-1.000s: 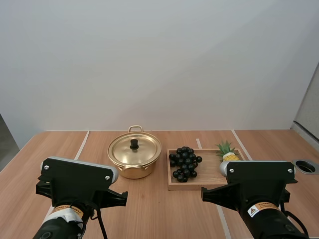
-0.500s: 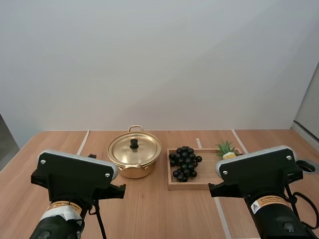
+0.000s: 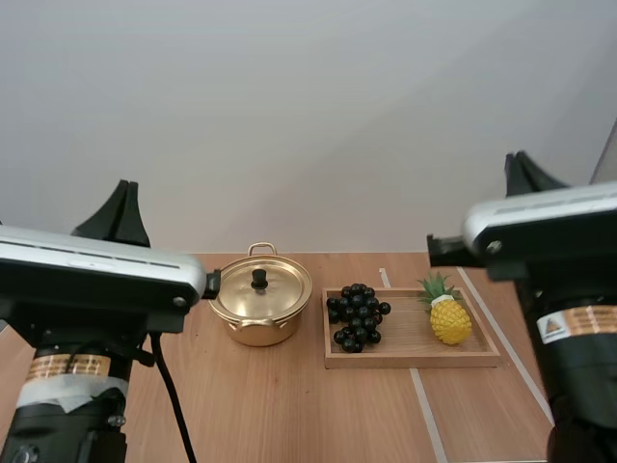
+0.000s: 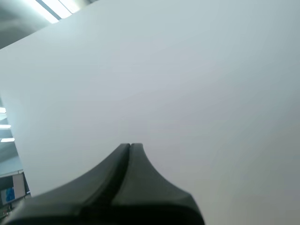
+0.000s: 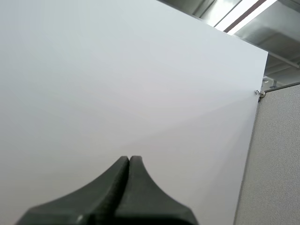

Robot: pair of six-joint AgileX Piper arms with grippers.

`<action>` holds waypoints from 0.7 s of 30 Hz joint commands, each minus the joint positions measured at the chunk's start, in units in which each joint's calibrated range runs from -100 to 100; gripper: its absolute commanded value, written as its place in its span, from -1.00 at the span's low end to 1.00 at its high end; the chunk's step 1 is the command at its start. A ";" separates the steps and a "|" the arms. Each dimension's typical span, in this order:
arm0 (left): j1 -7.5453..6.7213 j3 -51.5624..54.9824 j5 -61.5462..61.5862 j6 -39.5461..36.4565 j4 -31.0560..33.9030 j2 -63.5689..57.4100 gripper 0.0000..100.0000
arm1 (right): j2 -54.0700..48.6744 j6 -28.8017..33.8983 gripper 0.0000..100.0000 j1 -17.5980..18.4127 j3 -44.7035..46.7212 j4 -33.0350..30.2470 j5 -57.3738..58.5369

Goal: Open the pot, put the grape inside, and close it

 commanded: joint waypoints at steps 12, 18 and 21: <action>0.02 -49.69 36.61 -0.06 -9.27 25.15 -1.00 | 28.29 5.70 -0.98 -0.22 -61.27 7.27 56.34; 1.43 -74.35 48.89 -16.86 9.04 40.20 -1.00 | 39.52 5.70 -0.98 -0.22 -83.16 7.27 72.19; 2.18 -86.89 63.60 -25.11 17.05 47.87 -1.00 | 44.59 5.70 -0.98 -0.22 -90.95 7.27 82.37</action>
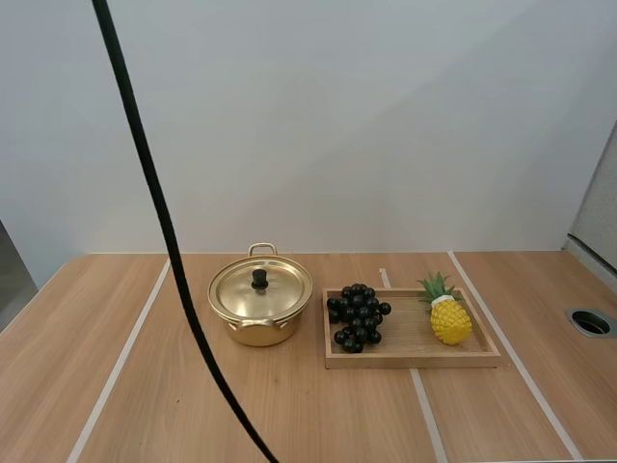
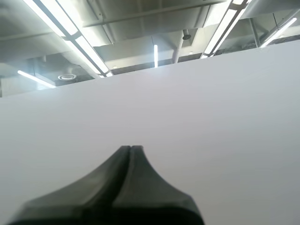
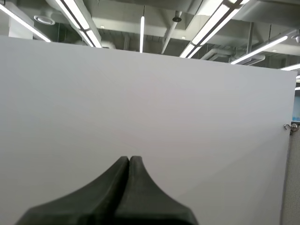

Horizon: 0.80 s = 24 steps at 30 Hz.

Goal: Open the pot, put the grape inside, and close it

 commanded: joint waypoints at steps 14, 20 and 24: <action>0.45 -32.94 62.00 -2.19 7.52 25.68 -1.00 | 23.59 0.51 -0.98 -0.22 -14.45 0.22 38.90; 0.45 -32.94 66.23 -1.70 3.42 26.22 -1.00 | 23.99 0.51 -0.98 -0.22 -14.45 5.70 38.90; 0.45 -32.94 66.23 0.87 0.63 26.86 -1.00 | 23.52 0.51 -0.98 -0.22 -12.81 7.42 38.90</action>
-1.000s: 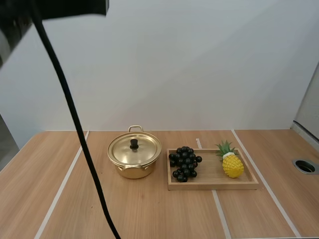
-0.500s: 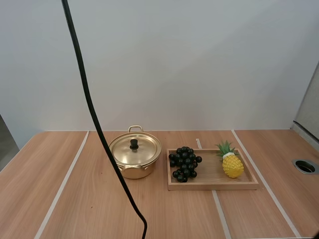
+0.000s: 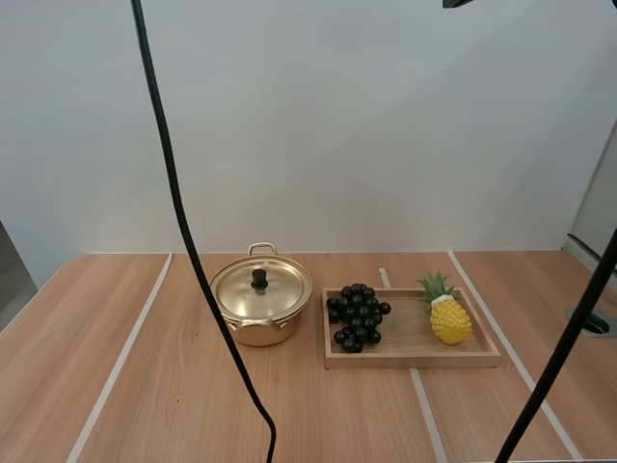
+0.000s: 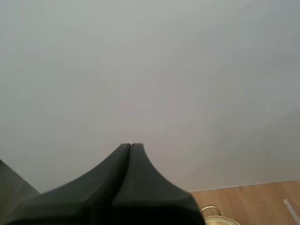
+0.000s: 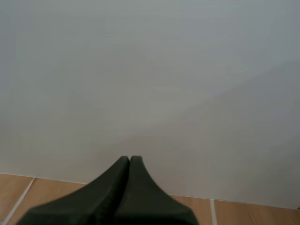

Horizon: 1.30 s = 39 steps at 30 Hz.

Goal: Open the pot, put the grape inside, and close it

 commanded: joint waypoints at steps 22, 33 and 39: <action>0.04 -0.37 0.17 1.34 -2.35 3.72 -1.00 | -1.15 -1.99 -0.98 1.36 25.43 -4.18 0.00; 0.04 -0.22 0.17 0.99 -5.27 3.72 1.00 | -1.24 -1.88 1.00 1.36 25.43 -1.63 0.00; 0.04 1.98 0.17 -0.09 -5.53 4.41 1.00 | -1.24 -1.88 1.00 1.36 25.43 -0.45 0.00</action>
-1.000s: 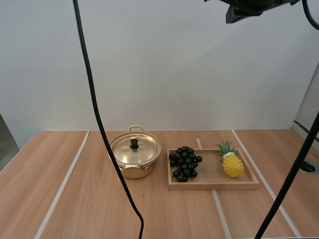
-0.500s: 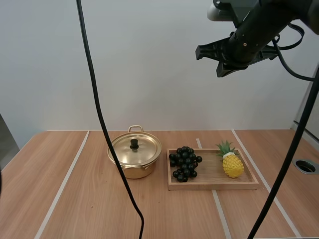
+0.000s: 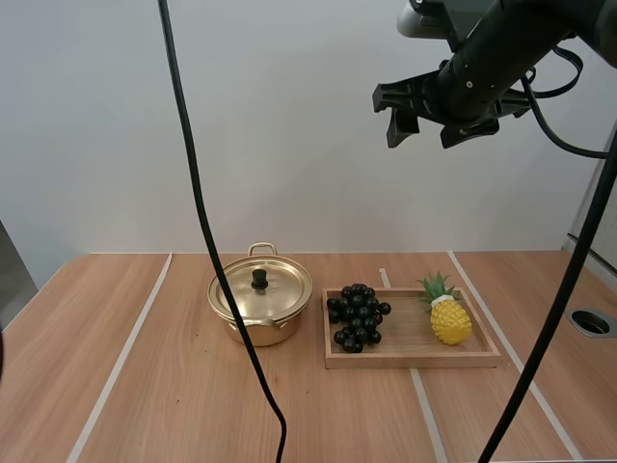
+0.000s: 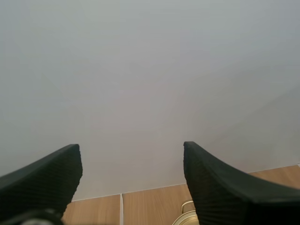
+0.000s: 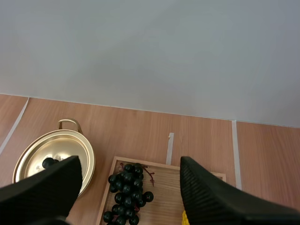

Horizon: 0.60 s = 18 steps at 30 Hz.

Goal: Open the pot, put the grape inside, and close it

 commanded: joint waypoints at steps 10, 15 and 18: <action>0.04 26.94 0.00 1.00 -1.28 1.54 1.00 | -0.91 -0.29 1.00 0.11 0.14 1.94 0.00; 0.04 35.00 0.00 4.44 -4.54 3.20 1.00 | -1.48 -0.39 1.00 0.11 0.14 2.52 0.00; 0.04 38.23 0.00 6.27 -7.78 4.28 1.00 | -2.02 -0.58 1.00 0.11 0.14 2.91 0.00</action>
